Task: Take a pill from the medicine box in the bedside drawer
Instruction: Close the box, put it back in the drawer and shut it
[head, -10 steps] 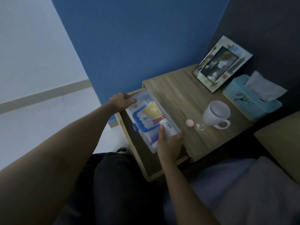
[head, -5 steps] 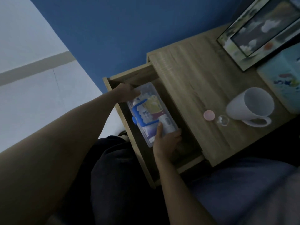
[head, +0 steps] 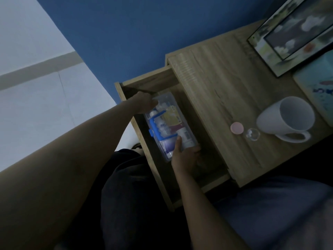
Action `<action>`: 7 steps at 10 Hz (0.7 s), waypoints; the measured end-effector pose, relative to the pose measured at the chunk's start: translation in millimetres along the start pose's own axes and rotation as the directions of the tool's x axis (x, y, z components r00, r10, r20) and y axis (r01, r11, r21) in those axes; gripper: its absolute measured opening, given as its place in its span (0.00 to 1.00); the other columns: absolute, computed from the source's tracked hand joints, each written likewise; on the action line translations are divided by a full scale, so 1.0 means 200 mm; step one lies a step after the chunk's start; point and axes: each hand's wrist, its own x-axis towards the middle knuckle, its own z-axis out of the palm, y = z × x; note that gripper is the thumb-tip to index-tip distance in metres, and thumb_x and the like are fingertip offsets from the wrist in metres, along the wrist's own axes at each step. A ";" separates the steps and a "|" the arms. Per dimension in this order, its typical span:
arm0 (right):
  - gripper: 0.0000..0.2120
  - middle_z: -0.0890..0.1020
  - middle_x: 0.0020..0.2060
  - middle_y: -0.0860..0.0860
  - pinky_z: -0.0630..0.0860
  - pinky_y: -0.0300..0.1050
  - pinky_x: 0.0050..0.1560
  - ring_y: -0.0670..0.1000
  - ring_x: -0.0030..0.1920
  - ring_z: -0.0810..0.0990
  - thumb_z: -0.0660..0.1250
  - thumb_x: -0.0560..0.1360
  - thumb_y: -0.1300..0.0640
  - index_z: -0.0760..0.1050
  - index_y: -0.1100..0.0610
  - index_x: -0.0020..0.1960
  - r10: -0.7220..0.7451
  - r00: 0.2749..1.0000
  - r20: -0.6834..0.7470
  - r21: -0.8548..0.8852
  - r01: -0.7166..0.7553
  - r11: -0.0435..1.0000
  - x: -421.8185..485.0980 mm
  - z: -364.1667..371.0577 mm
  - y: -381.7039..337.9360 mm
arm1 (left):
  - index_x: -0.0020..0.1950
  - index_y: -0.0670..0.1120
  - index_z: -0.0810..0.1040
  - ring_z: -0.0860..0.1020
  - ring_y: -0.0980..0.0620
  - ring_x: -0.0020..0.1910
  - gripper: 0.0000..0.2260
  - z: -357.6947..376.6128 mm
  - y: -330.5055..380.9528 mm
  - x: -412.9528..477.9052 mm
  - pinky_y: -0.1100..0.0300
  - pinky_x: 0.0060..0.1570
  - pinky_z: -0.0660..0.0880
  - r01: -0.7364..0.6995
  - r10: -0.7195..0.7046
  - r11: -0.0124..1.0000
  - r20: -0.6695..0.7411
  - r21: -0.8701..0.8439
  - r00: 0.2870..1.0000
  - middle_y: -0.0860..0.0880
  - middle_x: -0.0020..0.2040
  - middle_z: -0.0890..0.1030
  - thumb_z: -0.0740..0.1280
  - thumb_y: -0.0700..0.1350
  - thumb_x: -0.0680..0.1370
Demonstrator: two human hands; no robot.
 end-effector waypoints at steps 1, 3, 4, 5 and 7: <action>0.42 0.64 0.69 0.59 0.70 0.59 0.60 0.61 0.64 0.69 0.55 0.69 0.28 0.50 0.52 0.73 0.022 0.999 -0.032 -0.121 -0.026 0.992 -0.04 -0.03 -0.04 | 0.61 0.41 0.74 0.79 0.45 0.51 0.16 -0.02 0.03 -0.08 0.51 0.53 0.77 -0.017 0.009 0.994 -0.068 -0.107 0.998 0.41 0.53 0.80 0.57 0.49 0.80; 0.33 0.67 0.65 0.57 0.74 0.51 0.55 0.55 0.60 0.71 0.55 0.73 0.34 0.57 0.54 0.70 -0.432 0.901 -0.026 -0.226 0.416 0.881 -0.18 -0.09 -0.11 | 0.72 0.40 0.63 0.63 0.41 0.72 0.22 0.11 -0.03 -0.34 0.49 0.69 0.64 -0.112 0.083 0.992 -0.399 -0.050 0.913 0.39 0.72 0.67 0.57 0.47 0.80; 0.30 0.66 0.68 0.58 0.70 0.53 0.62 0.56 0.64 0.68 0.54 0.76 0.39 0.58 0.57 0.71 -0.646 0.762 0.054 -0.281 0.632 0.722 -0.01 -0.18 -0.24 | 0.75 0.40 0.57 0.57 0.43 0.76 0.25 0.15 -0.06 -0.43 0.51 0.74 0.55 -0.027 -0.122 0.962 -0.519 -0.271 0.846 0.40 0.75 0.62 0.57 0.47 0.80; 0.34 0.58 0.75 0.60 0.58 0.55 0.71 0.58 0.74 0.57 0.52 0.77 0.40 0.52 0.60 0.74 -0.712 0.684 0.156 -0.325 0.716 0.617 0.16 -0.26 -0.29 | 0.75 0.40 0.56 0.57 0.42 0.76 0.26 0.16 -0.10 -0.45 0.50 0.75 0.55 0.049 -0.253 0.924 -0.512 -0.378 0.821 0.40 0.76 0.60 0.55 0.49 0.80; 0.40 0.40 0.76 0.59 0.41 0.53 0.74 0.56 0.76 0.39 0.45 0.76 0.35 0.37 0.60 0.75 -0.669 0.610 0.425 -0.423 0.787 0.449 0.38 -0.34 -0.26 | 0.66 0.40 0.67 0.77 0.38 0.57 0.24 0.13 -0.14 -0.39 0.49 0.53 0.76 0.185 -0.376 0.819 -0.263 -0.543 0.889 0.37 0.59 0.78 0.52 0.57 0.80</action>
